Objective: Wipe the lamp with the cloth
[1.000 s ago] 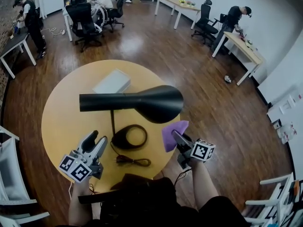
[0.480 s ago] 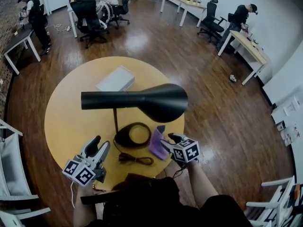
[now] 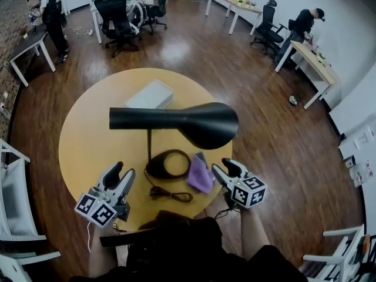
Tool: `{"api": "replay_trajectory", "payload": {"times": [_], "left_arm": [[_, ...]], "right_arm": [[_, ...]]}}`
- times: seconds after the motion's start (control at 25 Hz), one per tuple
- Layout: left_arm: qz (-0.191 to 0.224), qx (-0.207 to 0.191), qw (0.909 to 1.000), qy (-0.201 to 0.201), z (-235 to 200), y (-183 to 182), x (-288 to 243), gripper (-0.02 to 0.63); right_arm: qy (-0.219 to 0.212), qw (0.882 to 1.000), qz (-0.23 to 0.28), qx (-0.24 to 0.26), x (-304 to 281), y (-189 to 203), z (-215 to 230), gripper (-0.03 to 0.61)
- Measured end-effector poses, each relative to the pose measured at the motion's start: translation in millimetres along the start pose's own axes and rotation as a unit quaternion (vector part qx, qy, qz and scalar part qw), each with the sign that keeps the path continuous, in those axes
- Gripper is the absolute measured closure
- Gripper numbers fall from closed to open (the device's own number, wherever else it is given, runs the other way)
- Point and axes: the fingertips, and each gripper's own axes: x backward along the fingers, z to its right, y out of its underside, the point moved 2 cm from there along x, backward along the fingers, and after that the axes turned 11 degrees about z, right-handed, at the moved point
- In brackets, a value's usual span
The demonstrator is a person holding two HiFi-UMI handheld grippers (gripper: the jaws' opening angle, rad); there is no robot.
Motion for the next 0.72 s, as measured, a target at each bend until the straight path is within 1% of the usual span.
{"api": "replay_trajectory", "payload": {"times": [0.08,0.12,0.2,0.28,0.32,0.36,0.44,0.52,0.56,0.6,0.64,0.72], "left_arm": [[0.008,-0.007,0.9999,-0.006,-2,-9,6,0.393],[0.014,-0.008,0.9998,-0.011,-5,-14,11,0.395],[0.030,-0.014,0.9991,-0.027,-12,-27,21,0.416],[0.046,-0.023,0.9976,-0.045,-20,-37,32,0.439],[0.054,-0.029,0.9966,-0.055,-24,-41,37,0.440],[0.062,-0.034,0.9954,-0.065,-26,-45,43,0.470],[0.073,-0.044,0.9933,-0.078,-30,-52,52,0.482],[0.079,-0.056,0.9917,-0.084,-32,-59,60,0.526],[0.082,-0.060,0.9912,-0.085,-32,-62,63,0.526],[0.085,-0.064,0.9907,-0.085,-32,-65,63,0.537],[0.090,-0.066,0.9902,-0.085,-32,-69,62,0.566],[0.097,-0.068,0.9896,-0.082,-33,-74,57,0.568]], "right_arm": [[0.010,0.999,0.047,-0.012,14,-17,2,0.400],[0.015,0.997,0.070,-0.019,22,-23,2,0.400],[0.025,0.992,0.118,-0.032,34,-36,0,0.419],[0.034,0.985,0.163,-0.039,43,-47,-3,0.422],[0.038,0.982,0.180,-0.040,47,-51,-4,0.449],[0.041,0.980,0.192,-0.038,49,-53,-4,0.456],[0.044,0.978,0.201,-0.035,52,-56,-3,0.456],[0.047,0.978,0.201,-0.031,54,-57,-1,0.456],[0.050,0.978,0.201,-0.029,55,-58,-1,0.462],[0.051,0.978,0.202,-0.026,55,-59,-1,0.490],[0.052,0.978,0.203,-0.022,55,-61,-2,0.492],[0.054,0.978,0.202,-0.015,52,-65,-4,0.508]]}}
